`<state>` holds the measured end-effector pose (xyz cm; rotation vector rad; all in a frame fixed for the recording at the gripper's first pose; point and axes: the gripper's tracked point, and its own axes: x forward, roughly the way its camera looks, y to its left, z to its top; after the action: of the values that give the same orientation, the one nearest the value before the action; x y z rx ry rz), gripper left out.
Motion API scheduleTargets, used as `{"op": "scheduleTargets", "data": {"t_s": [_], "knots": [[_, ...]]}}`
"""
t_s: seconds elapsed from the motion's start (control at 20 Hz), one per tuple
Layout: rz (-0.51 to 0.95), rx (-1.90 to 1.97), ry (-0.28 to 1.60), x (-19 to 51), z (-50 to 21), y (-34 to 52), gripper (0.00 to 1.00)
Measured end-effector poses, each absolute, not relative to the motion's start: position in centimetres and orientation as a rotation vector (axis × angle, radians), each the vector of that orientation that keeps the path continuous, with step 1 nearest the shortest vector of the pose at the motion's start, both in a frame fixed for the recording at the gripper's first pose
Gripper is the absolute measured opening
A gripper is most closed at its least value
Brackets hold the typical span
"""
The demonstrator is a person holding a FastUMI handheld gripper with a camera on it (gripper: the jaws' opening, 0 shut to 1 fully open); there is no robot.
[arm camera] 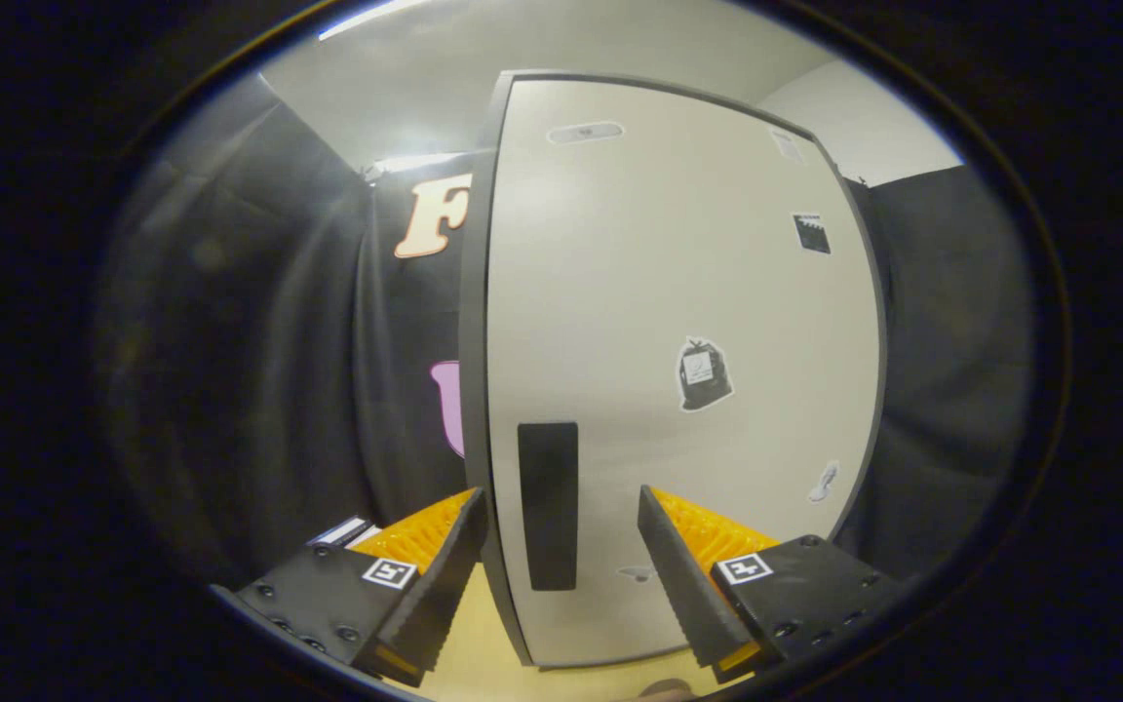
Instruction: Open the shoe cabinet door, grab the shoes and put them into the shoe cabinet, then close the shoe cabinet door.
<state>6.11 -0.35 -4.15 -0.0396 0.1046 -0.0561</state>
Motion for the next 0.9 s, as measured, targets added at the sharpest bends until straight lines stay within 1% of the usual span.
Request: {"op": "scheduleTargets", "data": {"t_s": [0.25, 0.55, 0.6, 0.65, 0.75, 0.9], "knots": [[-0.072, -0.036, 0.120, 7.9, -5.0, -0.5, 0.80], [-0.075, -0.046, 0.099, 8.1, -4.8, -0.2, 0.52], [-0.053, -0.045, 0.095, 8.4, -5.1, 0.4, 0.47], [-0.057, -0.047, 0.096, 7.6, -4.7, 0.6, 0.42], [-0.071, -0.063, 0.092, 8.3, -4.8, 0.4, 0.33], [-0.083, -0.046, 0.084, 8.3, -4.8, 0.3, 0.30]]}}
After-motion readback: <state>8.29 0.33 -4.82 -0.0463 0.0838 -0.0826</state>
